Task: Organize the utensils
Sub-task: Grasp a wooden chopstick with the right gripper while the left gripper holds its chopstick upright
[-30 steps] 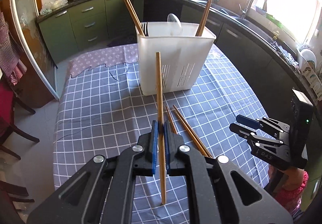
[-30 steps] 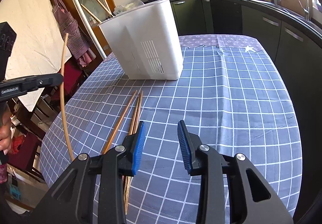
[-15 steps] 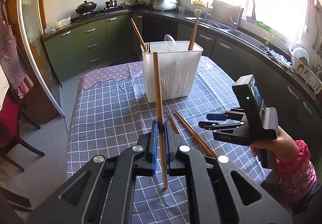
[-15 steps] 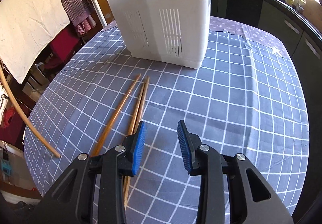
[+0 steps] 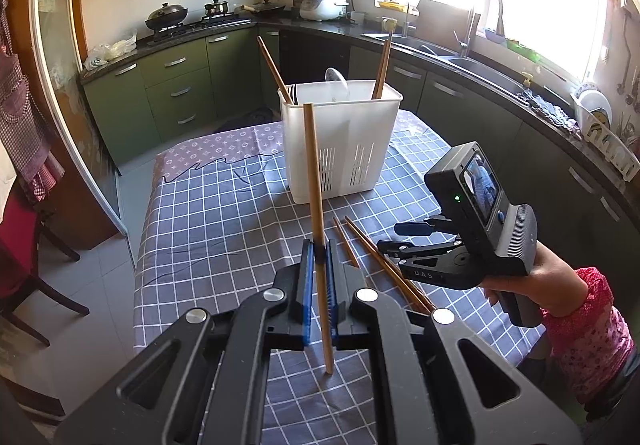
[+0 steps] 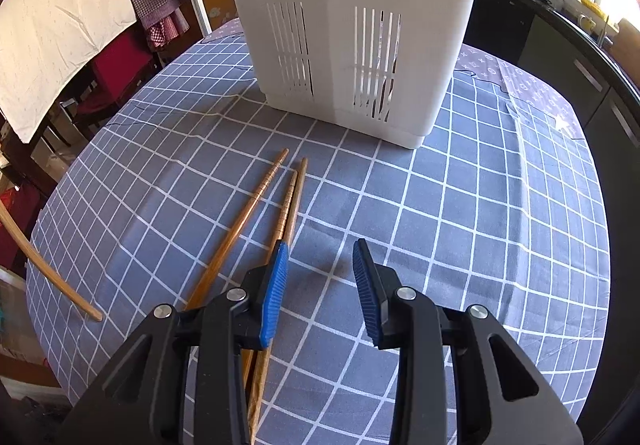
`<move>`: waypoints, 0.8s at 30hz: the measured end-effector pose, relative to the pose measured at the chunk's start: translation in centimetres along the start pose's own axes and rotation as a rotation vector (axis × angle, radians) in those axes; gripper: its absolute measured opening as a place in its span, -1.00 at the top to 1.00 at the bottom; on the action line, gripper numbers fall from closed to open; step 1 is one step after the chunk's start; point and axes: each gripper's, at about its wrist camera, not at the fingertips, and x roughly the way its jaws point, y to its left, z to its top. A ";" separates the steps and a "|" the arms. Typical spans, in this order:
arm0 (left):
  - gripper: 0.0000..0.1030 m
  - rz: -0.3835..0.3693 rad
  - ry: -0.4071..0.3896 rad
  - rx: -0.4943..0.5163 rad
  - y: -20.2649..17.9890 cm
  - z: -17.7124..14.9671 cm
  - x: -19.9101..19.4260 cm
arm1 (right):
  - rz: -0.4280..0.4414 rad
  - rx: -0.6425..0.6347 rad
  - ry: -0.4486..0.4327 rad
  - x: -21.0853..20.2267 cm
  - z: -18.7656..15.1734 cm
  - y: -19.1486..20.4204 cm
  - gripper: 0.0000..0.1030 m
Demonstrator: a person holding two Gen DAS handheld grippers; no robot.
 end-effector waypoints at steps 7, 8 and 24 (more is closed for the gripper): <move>0.88 0.002 -0.002 0.001 0.1 0.0 0.0 | 0.003 -0.002 -0.010 -0.3 -0.5 0.3 0.35; 0.88 0.003 -0.002 0.001 0.1 0.0 0.0 | 0.009 0.001 -0.015 -0.4 -0.5 0.3 0.35; 0.88 0.009 -0.002 0.004 0.5 -0.1 0.1 | -0.023 0.026 -0.033 -0.6 -0.4 -0.6 0.35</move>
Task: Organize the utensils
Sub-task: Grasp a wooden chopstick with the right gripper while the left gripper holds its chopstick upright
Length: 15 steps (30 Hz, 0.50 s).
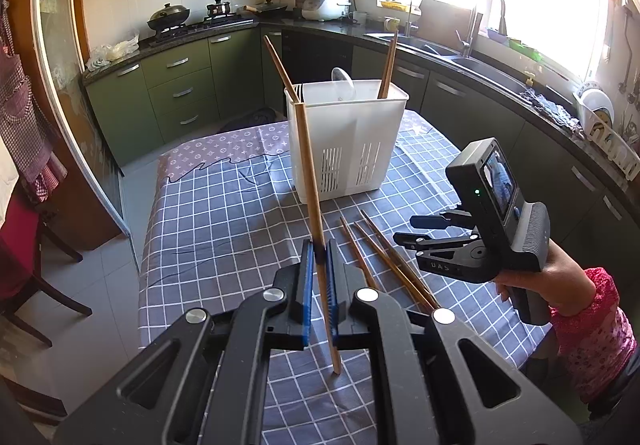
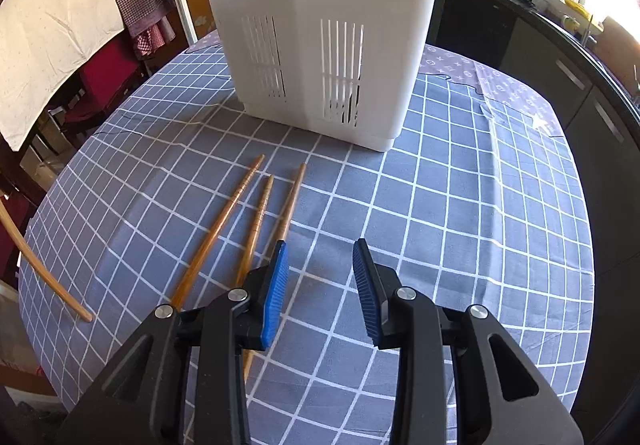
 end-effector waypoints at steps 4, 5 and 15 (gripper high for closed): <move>0.88 0.004 -0.001 -0.002 0.1 0.0 0.0 | -0.002 -0.039 0.014 0.5 0.4 1.3 0.35; 0.88 0.005 -0.002 -0.002 0.1 0.0 0.0 | -0.013 -0.047 0.020 0.8 0.6 1.6 0.35; 0.88 -0.001 -0.001 0.012 -0.2 0.0 0.1 | -0.027 -0.057 0.032 2.2 1.2 2.6 0.76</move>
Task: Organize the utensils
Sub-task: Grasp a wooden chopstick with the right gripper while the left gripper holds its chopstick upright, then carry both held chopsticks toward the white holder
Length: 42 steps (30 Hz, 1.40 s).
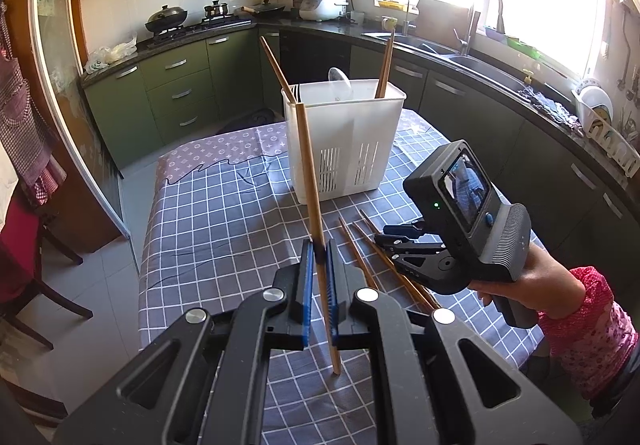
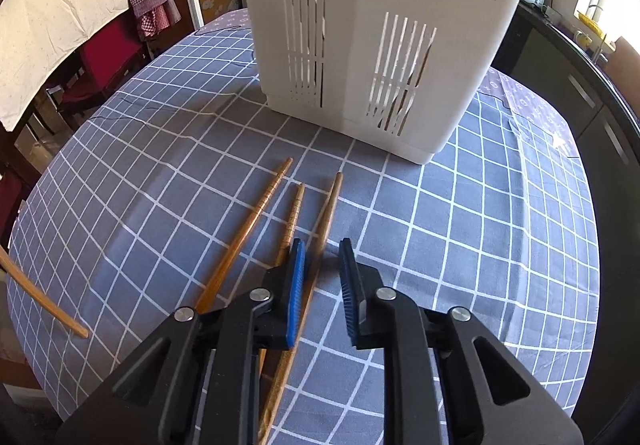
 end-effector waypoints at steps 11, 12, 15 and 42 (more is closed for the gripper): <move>0.88 0.002 0.002 0.004 -0.1 0.0 0.0 | 0.049 0.063 -0.140 -5.3 0.1 -1.8 0.88; 0.88 0.002 0.001 0.006 -0.1 0.0 0.1 | 0.049 0.066 -0.169 -6.5 0.1 -1.9 0.88; 0.88 0.000 0.001 0.010 -0.2 0.0 0.1 | 0.060 0.077 -0.259 -10.6 -0.2 -2.5 0.88; 0.88 0.000 -0.008 0.037 -1.0 -0.1 -0.7 | 0.059 0.118 -0.469 -21.6 -7.4 -3.1 0.87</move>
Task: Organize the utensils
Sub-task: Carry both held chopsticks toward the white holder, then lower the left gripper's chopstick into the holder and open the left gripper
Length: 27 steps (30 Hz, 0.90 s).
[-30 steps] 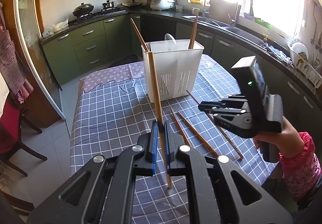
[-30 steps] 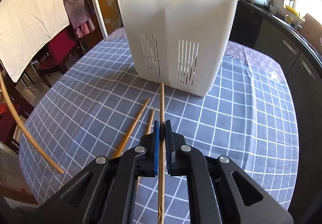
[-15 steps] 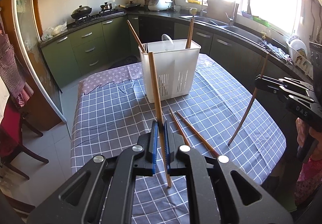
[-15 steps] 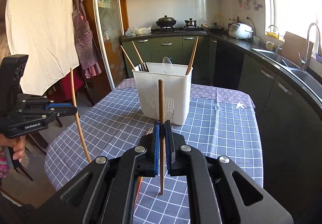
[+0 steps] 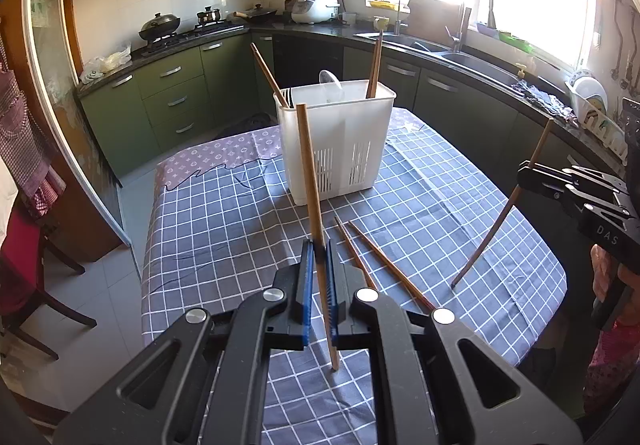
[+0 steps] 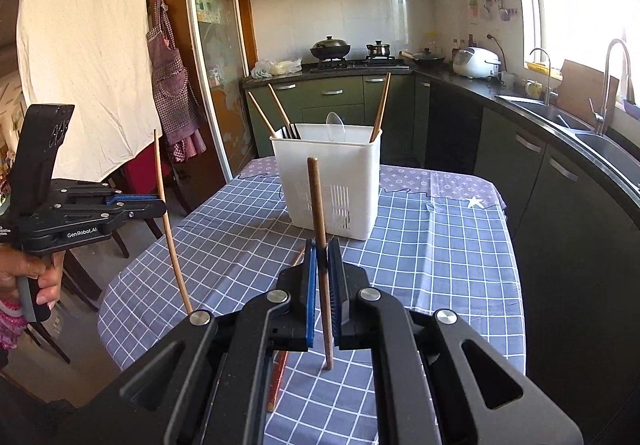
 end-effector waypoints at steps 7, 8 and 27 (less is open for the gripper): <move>0.88 -0.003 -0.011 -0.006 0.2 0.6 -0.2 | 0.001 0.003 0.001 0.0 -0.1 -0.2 0.87; 0.88 -0.005 -0.012 -0.007 0.3 0.8 -0.3 | 0.002 0.004 0.001 -0.1 -0.1 -0.3 0.87; 0.89 -0.046 -0.075 0.039 -0.5 11.2 -1.5 | 0.007 0.025 0.015 0.5 -0.7 -1.2 0.87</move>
